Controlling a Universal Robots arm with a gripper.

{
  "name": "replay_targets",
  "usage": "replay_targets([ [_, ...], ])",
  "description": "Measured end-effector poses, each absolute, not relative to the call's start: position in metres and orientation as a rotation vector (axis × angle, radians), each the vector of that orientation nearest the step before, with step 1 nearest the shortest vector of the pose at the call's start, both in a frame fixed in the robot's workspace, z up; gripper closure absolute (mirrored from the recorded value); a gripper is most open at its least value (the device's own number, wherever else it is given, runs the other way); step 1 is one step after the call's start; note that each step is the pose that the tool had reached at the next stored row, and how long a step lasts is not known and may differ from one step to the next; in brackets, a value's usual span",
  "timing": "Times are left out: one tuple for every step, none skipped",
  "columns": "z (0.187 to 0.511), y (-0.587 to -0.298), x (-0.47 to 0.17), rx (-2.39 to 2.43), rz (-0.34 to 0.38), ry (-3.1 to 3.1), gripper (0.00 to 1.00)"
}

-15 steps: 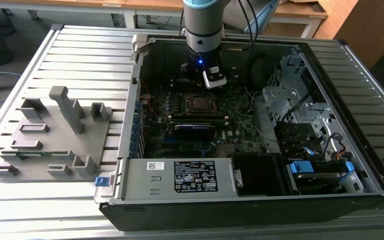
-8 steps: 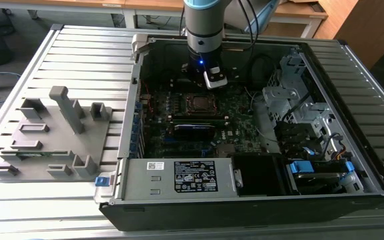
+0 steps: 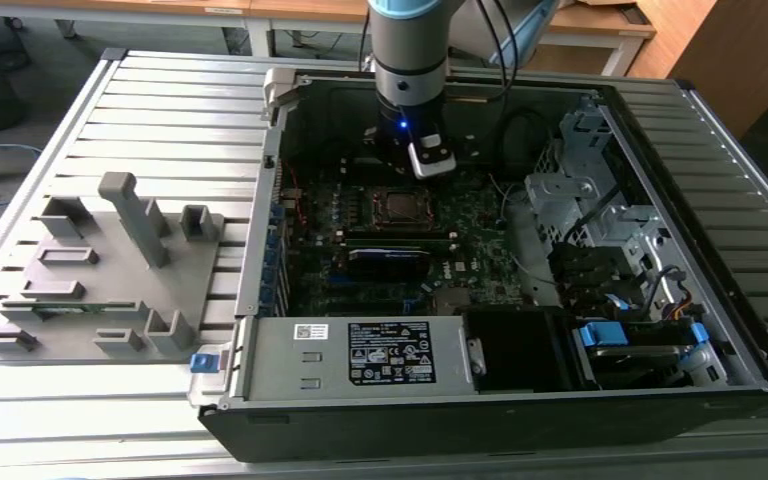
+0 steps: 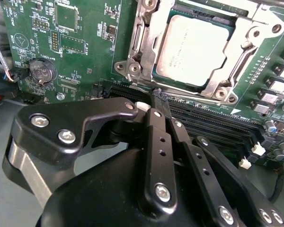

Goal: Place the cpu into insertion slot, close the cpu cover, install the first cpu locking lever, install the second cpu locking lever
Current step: 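Install the first cpu locking lever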

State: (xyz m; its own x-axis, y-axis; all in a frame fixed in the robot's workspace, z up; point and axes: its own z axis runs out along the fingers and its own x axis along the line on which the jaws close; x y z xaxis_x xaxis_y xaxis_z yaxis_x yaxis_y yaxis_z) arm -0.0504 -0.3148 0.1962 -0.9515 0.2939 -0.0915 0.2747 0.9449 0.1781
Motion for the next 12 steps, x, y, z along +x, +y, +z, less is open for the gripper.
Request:
replay_targets([
  [0.1962,-0.3151,-0.0502,0.438,0.248,2.982,0.89],
  [0.1962,-0.3154,-0.0499,0.438,0.247,2.982,0.89],
  [0.1962,-0.3158,-0.0497,0.438,0.247,2.982,0.89],
  [0.1962,-0.3161,-0.0496,0.438,0.246,2.982,0.89],
  [0.1962,-0.3165,-0.0494,0.437,0.246,2.982,0.89],
  [0.1961,-0.3167,-0.0494,0.437,0.245,2.982,0.89],
  [0.1961,-0.3168,-0.0494,0.437,0.244,2.982,0.89],
  [0.1961,-0.3168,-0.0494,0.437,0.244,2.982,0.89],
  [0.1961,-0.3168,-0.0494,0.437,0.244,2.982,0.89],
  [0.1961,-0.3168,-0.0494,0.437,0.244,2.982,0.89],
  [0.1961,-0.3169,-0.0494,0.437,0.244,2.982,0.89],
  [0.1962,-0.3169,-0.0494,0.437,0.244,2.982,0.89],
])
